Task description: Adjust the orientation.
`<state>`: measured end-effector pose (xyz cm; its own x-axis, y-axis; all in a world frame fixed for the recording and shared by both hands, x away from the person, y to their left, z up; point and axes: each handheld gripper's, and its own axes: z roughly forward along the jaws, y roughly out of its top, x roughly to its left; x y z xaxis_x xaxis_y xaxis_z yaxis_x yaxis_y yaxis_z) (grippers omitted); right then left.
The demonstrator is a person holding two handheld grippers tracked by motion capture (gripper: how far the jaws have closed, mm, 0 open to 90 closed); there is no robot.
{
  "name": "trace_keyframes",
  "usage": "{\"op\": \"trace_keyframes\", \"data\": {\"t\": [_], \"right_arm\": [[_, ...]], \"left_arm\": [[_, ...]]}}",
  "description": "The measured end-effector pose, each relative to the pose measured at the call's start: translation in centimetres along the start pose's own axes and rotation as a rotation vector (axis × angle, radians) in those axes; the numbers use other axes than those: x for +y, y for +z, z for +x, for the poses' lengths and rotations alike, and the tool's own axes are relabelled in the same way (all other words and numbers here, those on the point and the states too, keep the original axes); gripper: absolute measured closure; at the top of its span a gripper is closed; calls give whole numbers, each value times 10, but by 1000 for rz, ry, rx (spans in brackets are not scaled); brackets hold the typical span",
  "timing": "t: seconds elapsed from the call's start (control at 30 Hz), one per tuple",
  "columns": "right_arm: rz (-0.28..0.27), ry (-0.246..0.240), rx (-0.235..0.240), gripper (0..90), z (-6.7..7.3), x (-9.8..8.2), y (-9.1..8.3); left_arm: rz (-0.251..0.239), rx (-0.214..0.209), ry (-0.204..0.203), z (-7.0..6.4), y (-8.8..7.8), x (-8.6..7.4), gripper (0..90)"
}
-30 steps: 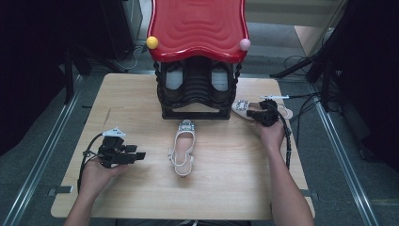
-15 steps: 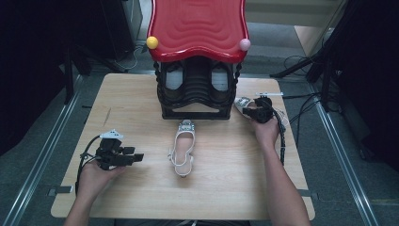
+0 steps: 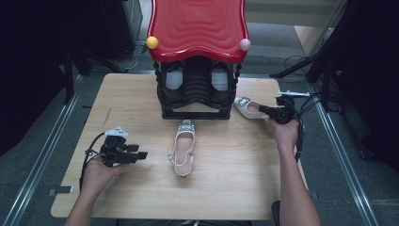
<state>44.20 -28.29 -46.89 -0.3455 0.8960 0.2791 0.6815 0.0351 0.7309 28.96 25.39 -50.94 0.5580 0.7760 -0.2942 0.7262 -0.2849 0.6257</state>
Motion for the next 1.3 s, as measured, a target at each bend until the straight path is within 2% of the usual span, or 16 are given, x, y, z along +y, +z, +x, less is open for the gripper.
{"op": "trace_keyframes", "data": {"t": [0.17, 0.33, 0.4, 0.57, 0.7, 0.87, 0.93, 1.2, 1.3], "right_arm": [[-25, -10, -42, 900, -10, 2, -18], [-45, -34, -104, 900, -15, 2, -32], [-41, -37, -114, 900, -18, 1, -32], [23, -42, -148, 900, -25, -7, -18], [25, -16, -122, 900, -27, -9, -15], [40, -19, -108, 900, -27, -11, -13], [45, -10, -88, 900, -26, -11, -12], [71, -24, -68, 900, -15, -13, -7], [88, -45, -64, 900, -9, -15, -2]], "left_arm": [[9, -10, 13, -1, 5, 4, 434], [16, -15, 22, -1, 8, 7, 433], [18, -16, 24, -2, 8, 8, 434], [18, -15, 25, -2, 9, 8, 434], [17, -12, 20, -1, 9, 8, 434], [22, -15, 26, -2, 10, 8, 434], [20, -14, 25, -2, 9, 8, 433], [21, -14, 25, -1, 10, 9, 433], [22, -18, 27, -1, 10, 9, 433]]}}
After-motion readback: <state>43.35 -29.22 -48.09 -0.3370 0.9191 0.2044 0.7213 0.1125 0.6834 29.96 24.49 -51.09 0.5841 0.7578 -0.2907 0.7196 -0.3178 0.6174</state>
